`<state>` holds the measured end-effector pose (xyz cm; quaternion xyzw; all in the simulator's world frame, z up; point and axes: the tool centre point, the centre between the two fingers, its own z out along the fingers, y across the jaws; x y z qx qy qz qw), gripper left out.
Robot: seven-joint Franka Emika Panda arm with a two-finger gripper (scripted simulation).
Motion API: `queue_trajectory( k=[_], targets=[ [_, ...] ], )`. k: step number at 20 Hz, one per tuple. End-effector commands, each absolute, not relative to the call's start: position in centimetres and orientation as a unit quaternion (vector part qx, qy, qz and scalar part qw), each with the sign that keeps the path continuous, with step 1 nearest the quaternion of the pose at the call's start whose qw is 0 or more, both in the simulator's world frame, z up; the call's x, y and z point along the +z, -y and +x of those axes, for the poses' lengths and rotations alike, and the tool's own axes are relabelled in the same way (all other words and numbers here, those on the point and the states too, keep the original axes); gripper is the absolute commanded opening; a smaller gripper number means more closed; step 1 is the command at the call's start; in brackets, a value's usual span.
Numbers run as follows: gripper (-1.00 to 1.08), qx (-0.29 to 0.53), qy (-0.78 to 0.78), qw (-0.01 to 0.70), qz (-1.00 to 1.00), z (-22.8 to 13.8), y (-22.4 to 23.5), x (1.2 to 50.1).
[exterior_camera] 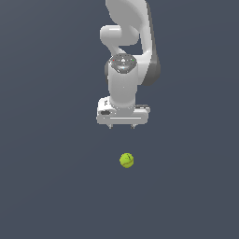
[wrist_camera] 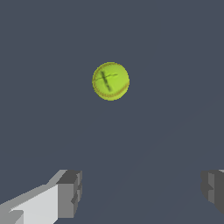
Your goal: Pick up the object and move it to a goal position.
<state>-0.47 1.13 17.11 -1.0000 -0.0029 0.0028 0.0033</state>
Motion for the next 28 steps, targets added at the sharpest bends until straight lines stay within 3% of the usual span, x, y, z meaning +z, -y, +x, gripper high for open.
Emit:
queue_trajectory(
  k=[1, 15, 28],
  targets=[
    [1.00, 0.003, 0.003, 0.003, -1.000, -0.5, -1.1, 17.1],
    [1.00, 0.021, 0.012, 0.010, -1.000, -1.6, -3.8, 16.4],
    [1.00, 0.016, 0.095, 0.006, -0.995, 1.8, -3.9, 14.8]
  ],
)
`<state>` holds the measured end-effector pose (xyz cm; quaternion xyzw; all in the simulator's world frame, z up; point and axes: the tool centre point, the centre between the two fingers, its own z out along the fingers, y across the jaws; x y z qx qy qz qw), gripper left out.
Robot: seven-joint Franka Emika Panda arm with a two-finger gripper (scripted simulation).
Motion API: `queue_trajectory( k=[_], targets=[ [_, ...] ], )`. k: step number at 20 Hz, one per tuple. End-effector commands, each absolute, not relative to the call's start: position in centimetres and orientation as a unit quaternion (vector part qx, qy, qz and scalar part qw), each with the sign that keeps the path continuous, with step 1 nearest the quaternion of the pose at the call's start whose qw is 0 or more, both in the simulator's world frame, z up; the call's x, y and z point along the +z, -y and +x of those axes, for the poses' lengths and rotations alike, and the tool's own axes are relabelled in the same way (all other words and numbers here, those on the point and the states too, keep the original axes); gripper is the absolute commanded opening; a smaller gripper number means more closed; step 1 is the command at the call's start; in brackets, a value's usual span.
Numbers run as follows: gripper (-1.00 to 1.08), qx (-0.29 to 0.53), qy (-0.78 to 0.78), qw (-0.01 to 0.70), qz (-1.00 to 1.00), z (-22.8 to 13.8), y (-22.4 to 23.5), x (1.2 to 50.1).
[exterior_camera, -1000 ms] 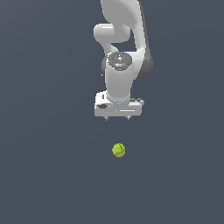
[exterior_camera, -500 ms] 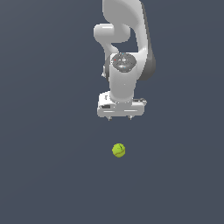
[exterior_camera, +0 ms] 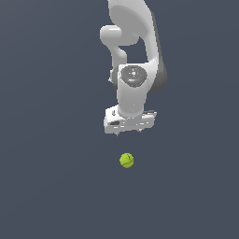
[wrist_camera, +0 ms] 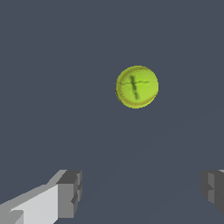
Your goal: Pick up the object and move it to a goal position.
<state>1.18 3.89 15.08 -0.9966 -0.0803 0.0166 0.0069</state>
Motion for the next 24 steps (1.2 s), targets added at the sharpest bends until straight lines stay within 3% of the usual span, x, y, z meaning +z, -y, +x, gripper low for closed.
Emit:
queue_trajectory(
  k=[1, 13, 24],
  targets=[
    [1.00, 0.015, 0.106, 0.006, -0.994, 2.2, -3.9, 14.5],
    [1.00, 0.005, 0.253, 0.001, -0.967, 7.6, -3.7, 10.8],
    [1.00, 0.000, 0.308, 0.000, -0.951, 9.5, -3.5, 9.2]
  ],
)
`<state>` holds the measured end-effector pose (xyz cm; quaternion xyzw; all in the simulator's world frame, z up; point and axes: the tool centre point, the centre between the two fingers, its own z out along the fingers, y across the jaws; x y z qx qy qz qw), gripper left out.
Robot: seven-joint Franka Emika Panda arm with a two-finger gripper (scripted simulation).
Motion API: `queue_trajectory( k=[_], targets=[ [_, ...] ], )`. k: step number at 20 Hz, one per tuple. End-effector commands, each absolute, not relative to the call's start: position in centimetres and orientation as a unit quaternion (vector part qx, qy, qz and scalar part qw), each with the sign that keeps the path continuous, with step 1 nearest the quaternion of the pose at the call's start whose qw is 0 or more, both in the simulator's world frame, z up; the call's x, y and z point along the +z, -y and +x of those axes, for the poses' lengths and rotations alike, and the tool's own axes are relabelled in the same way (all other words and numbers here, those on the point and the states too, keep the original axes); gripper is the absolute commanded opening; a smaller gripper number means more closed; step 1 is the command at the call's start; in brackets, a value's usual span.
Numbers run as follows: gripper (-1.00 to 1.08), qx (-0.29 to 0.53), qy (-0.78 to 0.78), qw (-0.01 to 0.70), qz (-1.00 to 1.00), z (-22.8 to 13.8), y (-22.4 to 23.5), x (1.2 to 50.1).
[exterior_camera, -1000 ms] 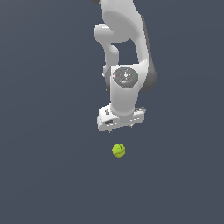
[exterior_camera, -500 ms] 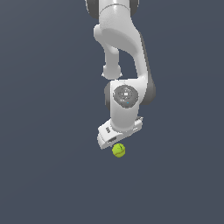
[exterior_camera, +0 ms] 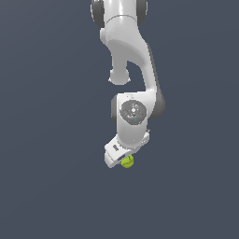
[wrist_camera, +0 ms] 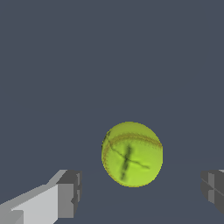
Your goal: Pick up the object and move it to a goal position.
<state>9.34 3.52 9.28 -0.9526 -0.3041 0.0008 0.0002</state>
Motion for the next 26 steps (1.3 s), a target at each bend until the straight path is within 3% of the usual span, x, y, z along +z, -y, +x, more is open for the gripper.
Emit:
queue_trajectory(
  k=[1, 21, 22, 26],
  targets=[
    [1.00, 0.000, 0.309, 0.000, -0.951, 9.5, -3.5, 9.2],
    [1.00, 0.000, 0.310, 0.000, -0.951, 9.5, -3.5, 4.1],
    [-1.00, 0.000, 0.310, 0.000, -0.951, 9.5, -3.5, 4.1],
    [-1.00, 0.000, 0.310, 0.000, -0.951, 9.5, -3.5, 4.1]
  ],
)
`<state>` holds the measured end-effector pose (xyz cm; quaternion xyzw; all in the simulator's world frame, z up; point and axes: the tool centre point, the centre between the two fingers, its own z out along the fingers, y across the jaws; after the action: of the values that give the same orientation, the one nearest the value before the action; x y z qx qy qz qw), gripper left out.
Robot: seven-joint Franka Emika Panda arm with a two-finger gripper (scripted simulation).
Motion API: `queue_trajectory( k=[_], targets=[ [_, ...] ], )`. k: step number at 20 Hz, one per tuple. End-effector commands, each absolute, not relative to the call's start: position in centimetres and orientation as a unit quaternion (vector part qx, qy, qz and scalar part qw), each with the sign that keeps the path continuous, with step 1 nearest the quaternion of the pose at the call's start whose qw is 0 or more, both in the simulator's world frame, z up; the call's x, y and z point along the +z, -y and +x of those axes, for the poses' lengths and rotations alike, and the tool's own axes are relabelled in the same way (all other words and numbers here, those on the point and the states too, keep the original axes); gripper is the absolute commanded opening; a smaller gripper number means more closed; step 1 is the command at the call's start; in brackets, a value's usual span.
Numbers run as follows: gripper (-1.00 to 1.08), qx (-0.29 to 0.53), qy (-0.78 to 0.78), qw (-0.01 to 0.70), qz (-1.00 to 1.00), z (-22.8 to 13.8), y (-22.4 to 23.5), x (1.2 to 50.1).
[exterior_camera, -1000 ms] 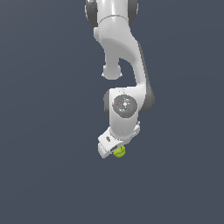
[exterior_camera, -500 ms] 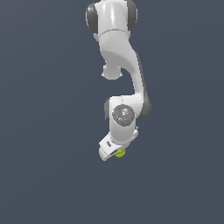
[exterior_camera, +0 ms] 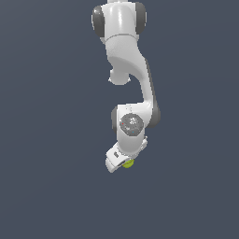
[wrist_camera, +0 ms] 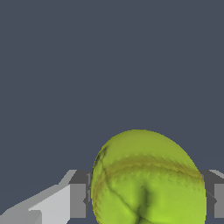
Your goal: Pick up the object and move it to a goal position.
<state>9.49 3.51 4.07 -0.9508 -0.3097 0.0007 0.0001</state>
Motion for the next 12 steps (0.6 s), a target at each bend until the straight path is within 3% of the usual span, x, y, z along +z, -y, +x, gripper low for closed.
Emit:
queue_trajectory(
  k=[1, 12],
  targets=[
    [-1.00, 0.000, 0.310, 0.000, -0.951, 9.5, -3.5, 4.1],
    [-1.00, 0.001, 0.310, 0.000, -0.951, 9.4, -3.8, 5.1]
  ],
)
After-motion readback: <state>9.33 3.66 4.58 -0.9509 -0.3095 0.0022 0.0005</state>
